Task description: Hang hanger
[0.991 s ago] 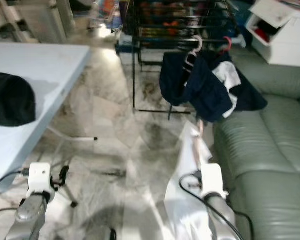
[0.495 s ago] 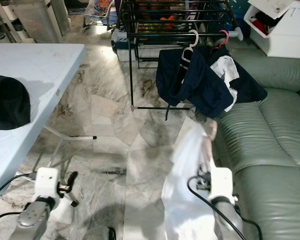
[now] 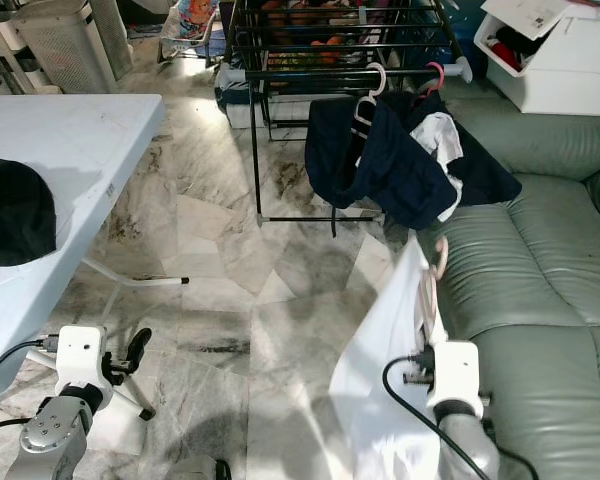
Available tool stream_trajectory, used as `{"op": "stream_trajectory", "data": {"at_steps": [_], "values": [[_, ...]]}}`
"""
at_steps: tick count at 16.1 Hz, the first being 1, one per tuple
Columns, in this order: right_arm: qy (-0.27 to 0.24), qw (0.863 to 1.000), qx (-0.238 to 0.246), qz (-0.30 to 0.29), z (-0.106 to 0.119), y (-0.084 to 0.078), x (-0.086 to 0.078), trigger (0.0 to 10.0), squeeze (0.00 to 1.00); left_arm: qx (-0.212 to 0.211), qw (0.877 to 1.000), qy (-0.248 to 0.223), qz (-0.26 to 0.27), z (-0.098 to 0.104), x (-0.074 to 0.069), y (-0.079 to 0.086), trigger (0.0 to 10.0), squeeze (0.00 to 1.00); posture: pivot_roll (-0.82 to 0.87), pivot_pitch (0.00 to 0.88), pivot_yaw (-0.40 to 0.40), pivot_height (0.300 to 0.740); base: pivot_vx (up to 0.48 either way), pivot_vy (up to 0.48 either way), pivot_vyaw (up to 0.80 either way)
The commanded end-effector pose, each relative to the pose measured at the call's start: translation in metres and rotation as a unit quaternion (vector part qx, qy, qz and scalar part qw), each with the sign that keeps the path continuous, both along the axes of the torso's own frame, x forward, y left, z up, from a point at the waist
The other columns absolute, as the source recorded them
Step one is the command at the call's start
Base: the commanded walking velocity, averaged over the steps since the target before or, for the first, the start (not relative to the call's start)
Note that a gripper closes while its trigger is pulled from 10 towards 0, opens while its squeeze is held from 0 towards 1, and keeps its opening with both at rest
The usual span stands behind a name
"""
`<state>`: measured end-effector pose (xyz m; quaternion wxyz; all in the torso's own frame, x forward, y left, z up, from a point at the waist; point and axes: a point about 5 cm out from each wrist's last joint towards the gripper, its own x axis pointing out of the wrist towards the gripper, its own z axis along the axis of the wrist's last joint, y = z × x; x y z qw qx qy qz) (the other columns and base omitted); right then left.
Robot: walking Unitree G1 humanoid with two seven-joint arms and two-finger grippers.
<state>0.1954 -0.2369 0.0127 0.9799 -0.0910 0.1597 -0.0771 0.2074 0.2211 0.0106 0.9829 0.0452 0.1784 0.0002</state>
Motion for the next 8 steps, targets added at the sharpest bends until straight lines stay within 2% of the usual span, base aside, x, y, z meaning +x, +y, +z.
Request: {"op": "stream_trajectory", "data": {"at_steps": [1,8], "values": [[-0.06,0.998,-0.016,0.021,0.0231,0.0029,0.0136,10.0,0.0,-0.005,1.0,-0.001,0.001,0.0029,0.0008,0.0012,10.0,0.0,-0.07,0.0,0.031,0.74,0.0,0.0,0.0],[-0.074,0.997,-0.022,0.02,0.0325,0.0001,0.0163,10.0,0.0,-0.01,1.0,-0.002,0.0,0.0069,0.0031,0.0019,10.0,0.0,-0.07,0.0,0.036,0.74,0.0,0.0,0.0]]}}
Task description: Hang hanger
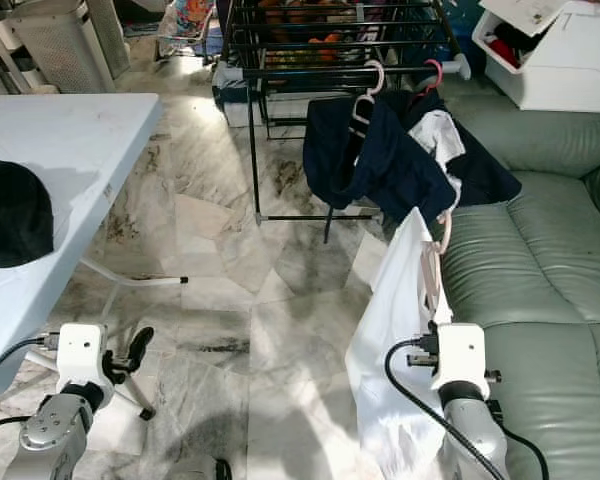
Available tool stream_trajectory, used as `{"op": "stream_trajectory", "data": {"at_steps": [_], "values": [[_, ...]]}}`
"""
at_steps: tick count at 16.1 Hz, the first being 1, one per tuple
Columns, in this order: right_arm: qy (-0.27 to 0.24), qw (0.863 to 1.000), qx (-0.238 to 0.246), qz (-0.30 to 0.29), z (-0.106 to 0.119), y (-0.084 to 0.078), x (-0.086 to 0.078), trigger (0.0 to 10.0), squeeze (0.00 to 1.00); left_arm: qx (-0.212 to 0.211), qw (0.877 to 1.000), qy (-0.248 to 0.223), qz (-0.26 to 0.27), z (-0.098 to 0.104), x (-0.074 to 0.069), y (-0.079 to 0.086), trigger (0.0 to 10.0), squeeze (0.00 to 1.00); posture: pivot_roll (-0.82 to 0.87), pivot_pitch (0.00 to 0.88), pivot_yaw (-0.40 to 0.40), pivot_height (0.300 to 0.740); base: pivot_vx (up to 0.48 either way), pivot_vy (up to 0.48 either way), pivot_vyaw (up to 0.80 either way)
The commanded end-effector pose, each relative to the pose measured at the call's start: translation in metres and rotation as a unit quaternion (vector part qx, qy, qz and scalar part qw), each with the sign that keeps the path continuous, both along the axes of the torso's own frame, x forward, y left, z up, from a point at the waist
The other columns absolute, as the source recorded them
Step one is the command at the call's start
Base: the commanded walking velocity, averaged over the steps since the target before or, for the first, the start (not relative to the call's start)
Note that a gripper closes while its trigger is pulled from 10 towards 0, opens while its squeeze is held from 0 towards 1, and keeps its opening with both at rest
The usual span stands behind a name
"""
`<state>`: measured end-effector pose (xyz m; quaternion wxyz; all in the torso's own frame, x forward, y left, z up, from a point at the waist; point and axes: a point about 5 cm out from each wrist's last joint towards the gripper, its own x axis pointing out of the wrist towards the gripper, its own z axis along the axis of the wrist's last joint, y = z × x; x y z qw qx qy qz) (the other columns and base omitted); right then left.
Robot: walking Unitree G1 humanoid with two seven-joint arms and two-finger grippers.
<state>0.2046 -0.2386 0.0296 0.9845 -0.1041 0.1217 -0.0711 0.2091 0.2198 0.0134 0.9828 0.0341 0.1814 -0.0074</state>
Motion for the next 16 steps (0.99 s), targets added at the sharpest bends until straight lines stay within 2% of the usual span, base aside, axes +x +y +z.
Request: {"op": "stream_trajectory", "data": {"at_steps": [1,5,11,16], "values": [[-0.035,0.999,-0.004,0.01,0.015,0.002,0.007,10.0,0.0,0.002,1.0,-0.004,0.005,0.004,0.002,0.003,10.0,0.0,-0.07,0.0,0.036,0.74,0.0,0.0,0.0],[-0.019,1.0,0.008,0.015,0.01,0.004,0.007,10.0,0.0,-0.008,1.0,-0.007,-0.003,0.004,0.004,-0.001,10.0,0.0,-0.08,0.0,0.037,0.74,0.0,0.0,-0.13],[-0.017,1.0,0.014,0.014,0.008,0.003,0.005,10.0,0.0,-0.022,0.999,-0.013,-0.02,0.004,0.006,-0.005,10.0,0.0,-0.08,0.0,0.038,0.74,0.0,0.0,-0.78],[-0.012,1.0,0.015,0.016,0.005,0.002,0.004,10.0,0.0,-0.026,0.999,-0.012,-0.027,0.003,0.005,-0.007,10.0,0.0,-0.08,0.0,0.038,0.74,0.322,0.0,-0.79]]}}
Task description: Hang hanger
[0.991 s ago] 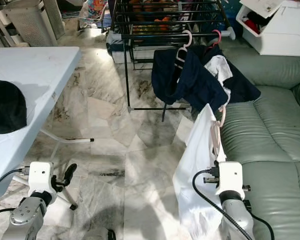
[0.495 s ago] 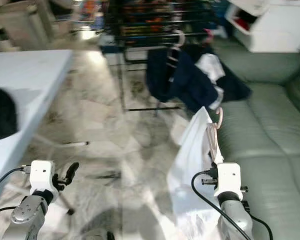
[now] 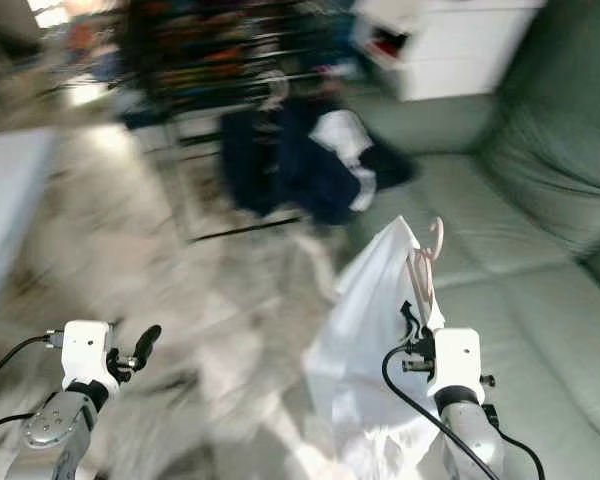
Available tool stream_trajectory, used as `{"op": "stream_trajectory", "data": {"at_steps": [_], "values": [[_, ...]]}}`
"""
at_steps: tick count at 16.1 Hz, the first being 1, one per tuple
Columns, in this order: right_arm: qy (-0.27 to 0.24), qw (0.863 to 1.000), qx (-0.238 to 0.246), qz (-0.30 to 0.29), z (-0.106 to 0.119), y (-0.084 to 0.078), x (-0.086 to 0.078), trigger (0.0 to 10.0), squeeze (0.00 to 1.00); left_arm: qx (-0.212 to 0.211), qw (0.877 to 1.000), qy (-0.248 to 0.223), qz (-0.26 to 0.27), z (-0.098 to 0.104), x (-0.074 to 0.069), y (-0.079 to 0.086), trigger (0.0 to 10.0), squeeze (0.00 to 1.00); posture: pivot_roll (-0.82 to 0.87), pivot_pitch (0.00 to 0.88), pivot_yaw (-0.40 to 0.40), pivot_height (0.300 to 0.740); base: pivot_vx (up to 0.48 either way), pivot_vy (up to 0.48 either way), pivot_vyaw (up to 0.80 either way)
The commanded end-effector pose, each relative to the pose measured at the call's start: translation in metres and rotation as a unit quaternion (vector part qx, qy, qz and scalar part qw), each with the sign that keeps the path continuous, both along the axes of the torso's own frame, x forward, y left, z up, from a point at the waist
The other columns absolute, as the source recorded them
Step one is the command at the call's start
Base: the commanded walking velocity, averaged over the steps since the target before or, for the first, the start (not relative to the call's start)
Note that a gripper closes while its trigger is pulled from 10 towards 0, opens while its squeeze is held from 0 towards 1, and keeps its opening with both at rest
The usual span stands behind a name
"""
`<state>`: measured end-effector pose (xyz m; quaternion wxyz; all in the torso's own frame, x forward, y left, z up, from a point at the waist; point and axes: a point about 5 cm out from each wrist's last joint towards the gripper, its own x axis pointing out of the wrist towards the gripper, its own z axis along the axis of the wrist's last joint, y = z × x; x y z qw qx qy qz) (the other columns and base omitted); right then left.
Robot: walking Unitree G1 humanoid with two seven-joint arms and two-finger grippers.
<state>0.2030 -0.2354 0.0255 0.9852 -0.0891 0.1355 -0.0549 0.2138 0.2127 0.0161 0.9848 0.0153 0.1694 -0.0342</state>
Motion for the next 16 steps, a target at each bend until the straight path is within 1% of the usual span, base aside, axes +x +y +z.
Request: {"op": "stream_trajectory", "data": {"at_steps": [1,5,6,8,14,16], "values": [[-0.025,1.0,-0.003,0.003,0.0089,-0.0003,0.005,10.0,0.0,-0.002,1.0,0.001,-0.007,-0.0013,0.0001,-0.001,10.0,0.0,-0.08,0.0,0.037,0.74,0.352,0.0,-0.79],[-0.023,1.0,-0.003,0.005,0.008,-0.0005,0.0052,10.0,0.0,-0.001,1.0,0.005,-0.007,-0.0028,-0.0008,-0.0012,10.0,0.0,-0.08,0.0,0.037,0.74,0.319,0.0,-0.79],[-0.024,1.0,-0.004,0.007,0.0087,0.0008,0.0046,10.0,0.0,0.004,1.0,0.012,0.001,-0.0047,-0.0021,-0.0002,10.0,0.0,-0.08,0.0,0.037,0.74,0.0,0.0,-0.79],[-0.023,1.0,0.007,0.013,0.0086,0.0028,0.0034,10.0,0.0,0.011,1.0,0.014,0.002,-0.0058,-0.0027,-0.0001,10.0,0.0,-0.08,0.0,0.034,0.74,0.0,0.0,-0.59],[-0.021,1.0,-0.004,0.02,0.0089,0.0032,0.0035,10.0,0.0,0.014,1.0,0.019,0.004,-0.0082,-0.0071,-0.0013,10.0,0.0,-0.07,0.0,0.028,0.74,0.0,0.0,0.0],[-0.017,1.0,-0.001,0.018,0.0069,0.0025,0.0017,10.0,0.0,0.005,1.0,0.018,0.009,-0.0079,-0.0089,-0.0007,10.0,0.0,-0.07,0.0,0.027,0.74,0.0,0.0,0.0]]}}
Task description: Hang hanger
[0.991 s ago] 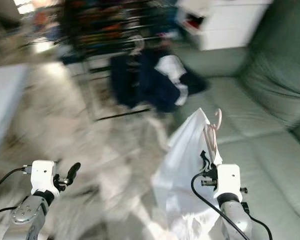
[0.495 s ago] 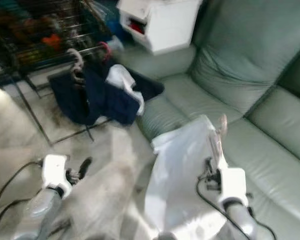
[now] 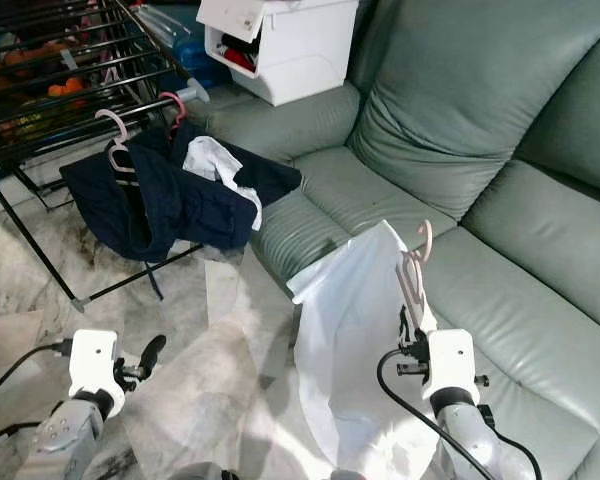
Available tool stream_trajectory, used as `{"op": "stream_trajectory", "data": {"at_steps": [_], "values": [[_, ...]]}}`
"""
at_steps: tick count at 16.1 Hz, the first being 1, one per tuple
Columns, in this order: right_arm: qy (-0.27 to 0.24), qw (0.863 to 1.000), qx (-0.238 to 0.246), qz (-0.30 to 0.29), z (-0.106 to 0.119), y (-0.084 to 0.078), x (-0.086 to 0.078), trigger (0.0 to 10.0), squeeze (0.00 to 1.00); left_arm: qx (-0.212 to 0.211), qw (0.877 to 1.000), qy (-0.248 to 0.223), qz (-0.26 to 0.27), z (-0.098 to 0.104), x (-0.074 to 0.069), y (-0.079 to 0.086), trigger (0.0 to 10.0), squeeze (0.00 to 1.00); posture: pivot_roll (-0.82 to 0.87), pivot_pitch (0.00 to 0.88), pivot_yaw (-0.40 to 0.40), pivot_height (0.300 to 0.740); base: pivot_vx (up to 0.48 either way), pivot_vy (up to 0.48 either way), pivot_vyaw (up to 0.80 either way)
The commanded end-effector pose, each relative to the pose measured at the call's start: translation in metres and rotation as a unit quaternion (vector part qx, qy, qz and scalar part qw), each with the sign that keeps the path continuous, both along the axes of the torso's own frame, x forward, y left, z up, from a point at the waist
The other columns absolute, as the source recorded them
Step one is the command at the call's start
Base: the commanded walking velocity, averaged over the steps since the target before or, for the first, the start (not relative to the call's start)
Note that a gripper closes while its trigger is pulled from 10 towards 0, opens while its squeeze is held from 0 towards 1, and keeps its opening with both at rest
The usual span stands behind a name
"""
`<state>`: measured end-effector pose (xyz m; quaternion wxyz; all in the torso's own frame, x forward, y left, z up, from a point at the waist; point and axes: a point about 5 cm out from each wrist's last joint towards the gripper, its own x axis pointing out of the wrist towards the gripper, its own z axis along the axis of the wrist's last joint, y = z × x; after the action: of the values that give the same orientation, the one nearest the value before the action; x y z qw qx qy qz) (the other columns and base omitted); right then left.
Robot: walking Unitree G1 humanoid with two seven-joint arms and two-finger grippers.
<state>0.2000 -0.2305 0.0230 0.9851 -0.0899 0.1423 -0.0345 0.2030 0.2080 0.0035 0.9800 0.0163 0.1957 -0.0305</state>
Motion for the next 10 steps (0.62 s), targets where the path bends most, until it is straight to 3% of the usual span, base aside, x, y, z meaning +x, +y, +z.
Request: {"op": "stream_trajectory", "data": {"at_steps": [1,6,10], "values": [[-0.024,1.0,0.009,-0.001,0.008,-0.001,0.004,10.0,0.0,-0.022,1.0,-0.01,0.002,0.005,0.001,0.003,10.0,0.0,-0.07,0.0,0.027,0.74,0.0,0.0,0.0],[-0.022,1.0,0.014,0.005,0.007,0.001,0.007,10.0,0.0,-0.02,1.0,-0.004,0.007,0.002,-0.003,0.006,10.0,0.0,-0.05,0.0,0.008,0.74,0.0,0.0,0.0],[-0.022,0.999,0.026,0.019,0.005,0.012,0.014,10.0,0.0,-0.018,1.0,0.001,0.01,-0.003,-0.009,0.011,10.0,0.0,-0.04,0.0,-0.001,0.74,0.0,0.0,0.0]]}}
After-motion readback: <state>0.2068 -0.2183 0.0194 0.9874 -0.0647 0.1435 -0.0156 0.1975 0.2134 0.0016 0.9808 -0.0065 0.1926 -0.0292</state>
